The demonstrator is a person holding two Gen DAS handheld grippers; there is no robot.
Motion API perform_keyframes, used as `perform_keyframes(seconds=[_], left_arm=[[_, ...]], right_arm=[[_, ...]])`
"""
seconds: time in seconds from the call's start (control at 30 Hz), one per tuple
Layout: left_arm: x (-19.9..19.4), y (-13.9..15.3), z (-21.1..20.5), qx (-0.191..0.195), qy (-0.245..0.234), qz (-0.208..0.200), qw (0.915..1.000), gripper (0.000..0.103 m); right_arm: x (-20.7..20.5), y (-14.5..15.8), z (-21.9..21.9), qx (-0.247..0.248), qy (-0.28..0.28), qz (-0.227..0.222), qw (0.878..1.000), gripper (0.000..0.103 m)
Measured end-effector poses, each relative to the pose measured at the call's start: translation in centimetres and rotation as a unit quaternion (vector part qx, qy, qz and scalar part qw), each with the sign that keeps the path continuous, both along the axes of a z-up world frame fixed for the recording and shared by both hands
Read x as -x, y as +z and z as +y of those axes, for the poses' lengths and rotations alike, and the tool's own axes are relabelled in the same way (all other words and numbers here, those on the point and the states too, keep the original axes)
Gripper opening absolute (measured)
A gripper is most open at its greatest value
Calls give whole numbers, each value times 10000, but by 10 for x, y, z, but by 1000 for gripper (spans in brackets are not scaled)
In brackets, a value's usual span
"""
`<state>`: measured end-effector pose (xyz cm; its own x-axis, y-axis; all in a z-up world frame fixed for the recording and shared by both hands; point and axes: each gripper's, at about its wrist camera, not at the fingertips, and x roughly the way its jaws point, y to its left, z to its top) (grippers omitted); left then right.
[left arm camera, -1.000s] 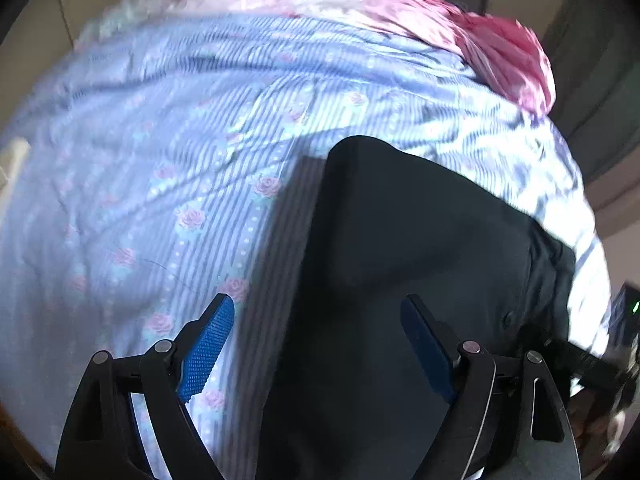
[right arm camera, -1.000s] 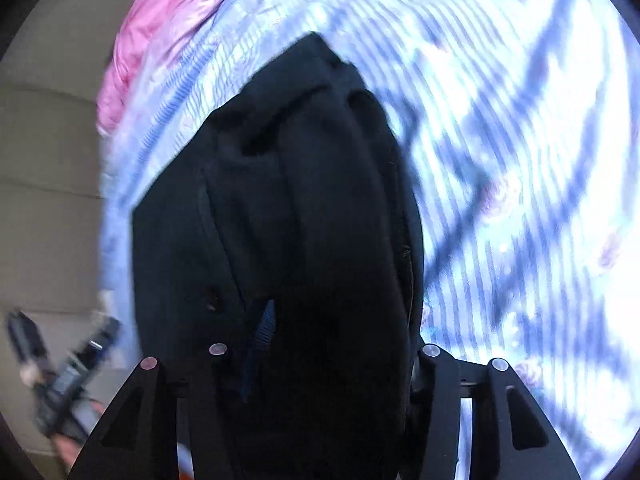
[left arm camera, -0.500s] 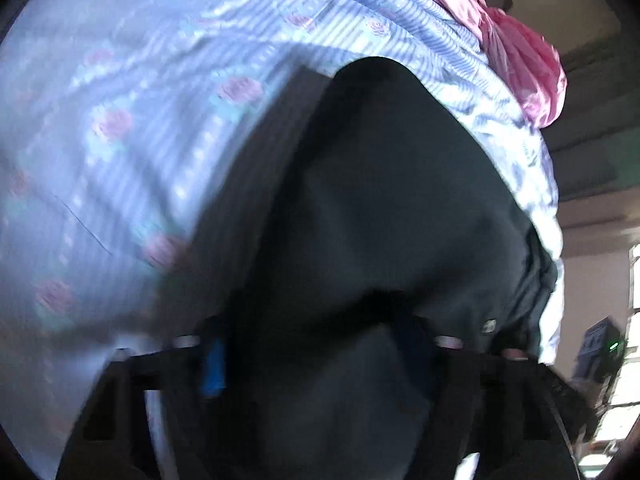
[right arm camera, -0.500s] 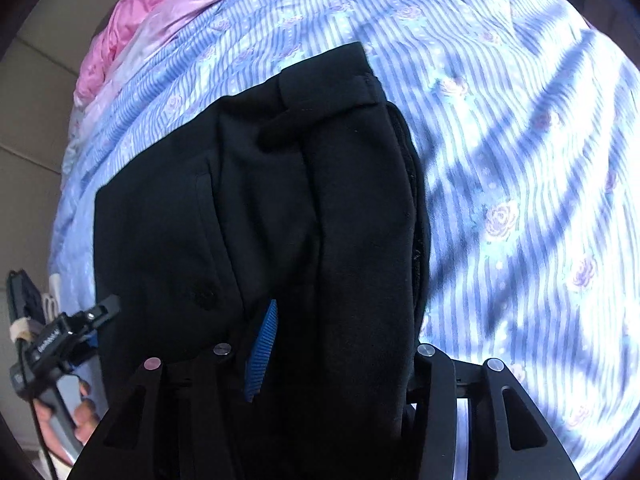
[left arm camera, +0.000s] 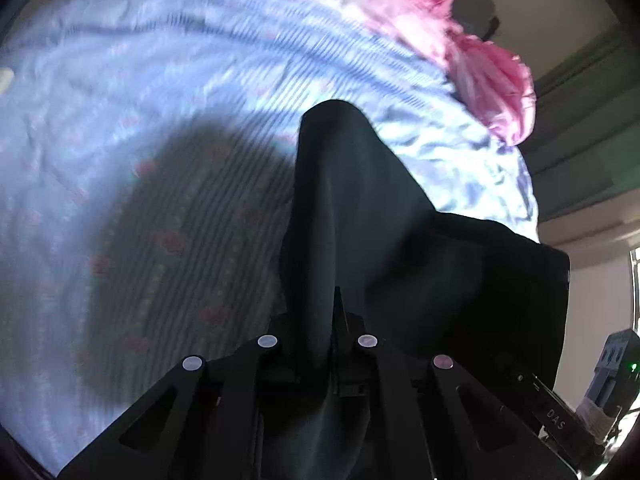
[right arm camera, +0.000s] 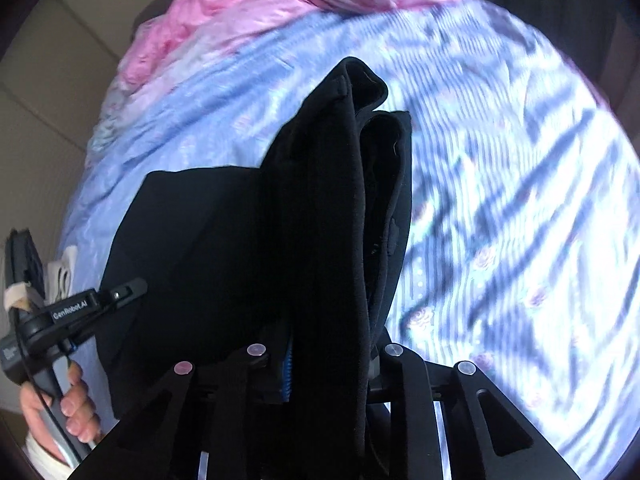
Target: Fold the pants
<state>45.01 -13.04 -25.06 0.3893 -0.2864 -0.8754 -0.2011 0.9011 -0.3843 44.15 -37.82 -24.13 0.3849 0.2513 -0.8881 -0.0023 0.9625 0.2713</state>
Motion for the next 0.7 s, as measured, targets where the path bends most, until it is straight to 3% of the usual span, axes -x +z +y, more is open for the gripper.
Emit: perform_keyframes(seconds=[0.2,0.4,0.7], left_arm=[[42,77,17,-230,63,-588,9980,10],[74,134,50,-550,-38,-1007,9934,10],[104,187,144,-765,-728,-1348,9852,10]], right_arm=[[23,68,18,1,287,-443,9986,24],[47,126,61,89,362,-868,9955,24],[109,166,156,70,-92,-1239,9922,24]])
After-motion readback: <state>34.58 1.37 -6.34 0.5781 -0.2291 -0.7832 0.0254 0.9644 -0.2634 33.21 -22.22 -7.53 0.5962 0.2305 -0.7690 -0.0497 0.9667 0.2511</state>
